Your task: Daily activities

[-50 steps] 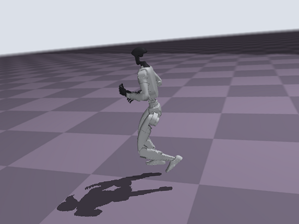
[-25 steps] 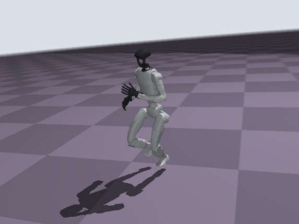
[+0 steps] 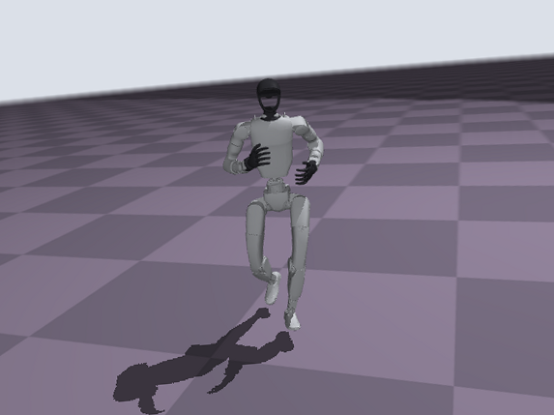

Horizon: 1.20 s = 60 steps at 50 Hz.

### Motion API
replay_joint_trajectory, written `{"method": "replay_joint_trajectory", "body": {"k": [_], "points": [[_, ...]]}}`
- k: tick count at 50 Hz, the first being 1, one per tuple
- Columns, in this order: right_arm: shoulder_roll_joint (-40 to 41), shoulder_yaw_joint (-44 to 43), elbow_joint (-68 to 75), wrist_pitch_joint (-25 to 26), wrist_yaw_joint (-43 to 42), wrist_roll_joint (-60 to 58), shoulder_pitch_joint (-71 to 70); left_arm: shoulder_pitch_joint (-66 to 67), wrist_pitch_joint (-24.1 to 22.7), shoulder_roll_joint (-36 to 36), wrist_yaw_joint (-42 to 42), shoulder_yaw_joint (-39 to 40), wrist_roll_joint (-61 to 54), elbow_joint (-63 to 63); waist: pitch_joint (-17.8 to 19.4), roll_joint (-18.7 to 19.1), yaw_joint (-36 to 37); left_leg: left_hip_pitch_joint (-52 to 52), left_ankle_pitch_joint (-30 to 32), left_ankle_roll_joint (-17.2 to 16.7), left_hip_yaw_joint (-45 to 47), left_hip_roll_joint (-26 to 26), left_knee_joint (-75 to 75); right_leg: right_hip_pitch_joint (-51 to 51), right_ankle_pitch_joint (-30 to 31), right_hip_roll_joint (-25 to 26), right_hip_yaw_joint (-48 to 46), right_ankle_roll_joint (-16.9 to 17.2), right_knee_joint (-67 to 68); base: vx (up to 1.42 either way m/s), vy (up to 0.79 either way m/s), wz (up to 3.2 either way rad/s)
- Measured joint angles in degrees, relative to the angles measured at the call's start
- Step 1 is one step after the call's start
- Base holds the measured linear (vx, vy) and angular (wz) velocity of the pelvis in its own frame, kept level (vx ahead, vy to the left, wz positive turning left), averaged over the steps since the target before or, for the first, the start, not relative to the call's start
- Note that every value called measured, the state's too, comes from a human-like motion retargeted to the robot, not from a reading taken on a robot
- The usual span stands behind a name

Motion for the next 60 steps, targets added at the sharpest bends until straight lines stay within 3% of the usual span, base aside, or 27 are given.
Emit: {"method": "replay_joint_trajectory", "body": {"k": [2, 3, 6, 8, 10, 13, 16, 20, 23, 27, 29, 32, 34, 37, 39, 41, 43, 45, 48, 51, 55, 57, 60], "points": [[0.12, -0.10, -2.02, 0.11, 1.37, -0.78, 0.37, 0.94, 0.36, -0.80, -0.10, 0.80, -0.36, -0.07, 0.31, -1.29, -1.30, 6.32, 4.33, 0.38, 0.93, -5.76, -13.52, 1.18, 3.16, -3.84, 0.05, 0.96, 5.80, 1.09, 0.03, 1.65], [0.22, -0.12, -2.26, 0.08, 1.77, -1.24, 0.71, 0.65, 0.62, -1.32, 0.17, 0.58, -0.25, 0.06, 0.07, -1.88, -2.11, 6.50, 3.42, 1.69, 0.98, -6.97, -12.53, 0.79, 3.32, -5.67, 0.03, 0.36, 9.92, 1.08, -0.02, 1.44], [0.55, -0.25, -0.40, 0.84, 2.41, -3.06, 2.82, -3.88, 1.88, -3.39, 2.26, -0.63, 2.30, 1.01, 1.67, -4.18, -5.88, 6.38, -5.70, 8.60, 0.15, -9.90, 1.18, -1.72, -1.89, -12.73, 1.67, -3.44, 25.93, 1.08, -0.05, 1.31], [1.10, -0.17, 3.89, 2.00, 2.09, -4.24, 5.29, -10.08, 2.32, -5.10, 4.78, -2.23, 5.91, 2.18, 3.98, -5.48, -9.35, 5.50, -15.15, 10.14, -0.76, -9.20, 14.54, -5.36, -8.49, -15.64, 3.23, -7.29, 35.86, 1.08, -0.18, 1.31], [1.45, -0.03, 10.94, 2.82, 1.71, -5.33, 7.78, -20.23, 2.32, -7.50, 8.55, -5.76, 9.79, 4.49, 5.90, -4.22, -13.04, 5.56, -23.22, 10.14, -2.65, -6.77, 24.39, -12.07, -15.12, -13.65, 4.70, -10.45, 41.71, 1.09, -0.11, 1.14], [-1.95, -2.00, 16.89, 2.36, 3.52, -4.99, 13.70, -33.58, 1.57, -11.10, 9.76, -12.37, 9.25, 4.69, 4.80, 0.48, -17.88, 10.51, -24.78, 9.22, -5.91, -6.04, 21.24, -23.93, -19.65, -7.77, 5.09, -12.01, 36.89, 1.15, -0.01, 0.81], [-5.51, -4.43, 16.19, 2.64, 5.96, -3.28, 20.46, -39.40, 0.72, -11.21, 6.92, -17.20, 6.18, 1.34, 3.15, 2.98, -23.21, 20.24, -14.26, 2.99, -7.16, -4.22, 12.88, -28.33, -18.47, -1.66, 4.73, -9.53, 20.69, 1.22, -0.11, 0.84], [-7.38, -6.60, 14.97, 3.35, 7.16, -1.26, 25.90, -39.74, -0.62, -9.71, 2.69, -21.80, 2.89, 0.33, 1.13, 6.43, -24.66, 24.97, 1.09, -3.39, -6.15, 2.64, 15.44, -26.82, -10.14, 7.98, 3.15, -4.87, -4.82, 1.19, -0.12, 0.36], [-7.27, -6.78, 14.50, 3.74, 7.35, 0.21, 25.66, -36.23, 0.12, -8.74, 1.24, -22.02, 1.67, 1.87, 1.05, 7.62, -21.57, 21.72, 1.69, -1.57, -3.44, 9.96, 32.34, -24.57, -8.81, 10.66, 1.04, -5.37, -6.79, 1.15, -0.07, 0.26], [-5.53, -4.75, 14.68, 4.68, 5.11, 0.36, 18.16, -27.50, 3.28, -7.60, 2.60, -17.56, 2.92, 6.88, 3.12, 6.56, -14.14, 12.06, -8.18, 5.34, -1.36, 19.35, 54.94, -21.03, -21.77, 9.54, -0.43, -11.18, 4.89, 1.21, -0.03, 0.31], [-3.07, -2.58, 15.33, 5.06, 2.38, 0.04, 10.15, -21.87, 4.48, -6.42, 3.44, -13.04, 5.07, 8.57, 4.71, 5.40, -10.12, 4.45, -13.25, 7.38, -1.39, 20.60, 57.72, -17.47, -27.76, 8.68, -0.51, -12.42, 7.77, 1.28, 0.03, 0.38], [0.62, -0.80, 11.81, 3.84, 1.26, 1.12, 2.70, -12.17, 3.93, -3.62, 1.67, -6.19, 5.05, 6.49, 4.66, 2.98, -4.69, -3.28, -13.53, 6.43, 0.27, 16.53, 44.71, -9.29, -26.27, 6.32, -0.39, -10.31, 4.80, 1.35, 0.11, 0.57], [1.63, -0.85, 7.18, 2.80, 2.22, 1.87, 1.80, -6.85, 2.97, -3.05, 0.21, -2.88, 3.68, 4.29, 3.74, 1.73, -2.60, -2.76, -9.36, 3.21, 2.25, 10.92, 26.16, -3.06, -16.92, 3.24, -1.62, -6.42, 2.36, 1.35, 0.15, 0.93], [1.42, -1.58, 1.26, 2.42, 4.78, 1.55, 2.10, -1.92, 2.61, -4.18, -1.77, 0.47, 1.59, 2.52, 2.56, -0.45, -3.38, 5.36, 2.03, -1.21, 4.59, -1.57, -7.36, 1.15, -5.65, -3.71, -2.13, -2.00, 6.33, 1.27, 0.13, 1.18], [1.30, -2.21, -0.35, 2.22, 5.43, 1.15, 2.68, -1.82, 2.89, -5.28, -1.70, 0.82, 1.17, 2.31, 2.00, -0.70, -4.58, 7.15, 2.90, -0.03, 3.76, -4.96, -10.83, 0.44, -3.77, -7.54, -2.10, -2.51, 15.12, 1.23, 0.05, 0.88], [1.25, -3.02, -0.37, 2.32, 4.91, 0.37, 3.85, -3.60, 3.31, -6.44, -0.73, 0.62, 1.90, 2.11, 2.30, -1.77, -6.59, 8.73, 0.12, 4.12, 2.10, -8.11, -6.75, -1.69, -5.11, -12.36, -0.37, -4.26, 25.64, 1.23, 0.01, 0.83], [1.70, -3.90, 1.77, 2.68, 3.46, -0.78, 5.66, -7.65, 3.56, -7.80, 1.45, 0.21, 4.49, 2.30, 4.04, -3.50, -9.29, 9.34, -7.50, 9.21, 0.32, -10.81, 3.81, -5.30, -8.55, -16.65, 2.97, -6.29, 35.69, 1.21, -0.04, 0.92], [2.59, -4.05, 6.02, 3.13, 1.99, -2.05, 7.93, -13.75, 3.33, -9.12, 4.40, -0.87, 7.88, 2.79, 6.21, -4.83, -12.24, 10.03, -16.89, 10.14, -1.39, -10.67, 15.16, -10.53, -14.19, -17.80, 5.75, -8.99, 41.82, 1.18, -0.15, 0.85], [1.63, -3.93, 11.69, 1.95, 3.22, -3.10, 10.63, -25.80, 2.37, -11.50, 7.71, -4.37, 9.13, 2.82, 7.03, -0.67, -15.22, 15.01, -22.40, 9.23, -4.75, -7.39, 18.93, -20.12, -19.23, -11.15, 5.70, -10.94, 36.57, 1.18, -0.05, 0.55], [-1.10, -4.16, 11.24, 1.43, 6.14, -1.39, 15.84, -30.56, 0.76, -12.13, 5.55, -7.86, 5.40, -1.13, 5.86, 2.14, -18.95, 23.70, -15.13, 3.61, -6.21, -3.57, 14.60, -23.69, -16.92, -3.76, 4.53, -8.34, 18.20, 1.18, -0.13, 0.85], [-3.80, -4.83, 9.52, 1.32, 7.87, 1.71, 21.41, -32.38, -1.21, -10.78, 1.35, -12.62, 0.44, -5.00, 4.29, 6.70, -19.81, 27.01, -4.97, -1.97, -5.77, 7.04, 22.46, -20.96, -6.22, 8.18, 2.52, -3.22, -9.44, 1.08, -0.15, 0.68], [-4.80, -4.78, 8.76, 1.33, 8.12, 2.53, 21.88, -32.46, -0.86, -10.17, 0.17, -13.68, -0.71, -5.88, 4.16, 6.66, -19.23, 26.16, -3.66, -0.81, -4.07, 11.58, 33.06, -21.34, -6.39, 8.88, 1.92, -4.04, -6.44, 1.01, -0.14, 0.89], [-5.91, -4.08, 7.59, 1.64, 7.36, 2.81, 19.82, -31.03, 1.05, -9.75, -0.30, -13.58, -1.96, -5.20, 5.67, 6.62, -16.73, 22.62, -5.73, 3.47, -2.59, 20.97, 51.24, -19.96, -14.12, 8.64, -0.53, -8.79, 3.68, 0.98, -0.15, 1.07]]}}
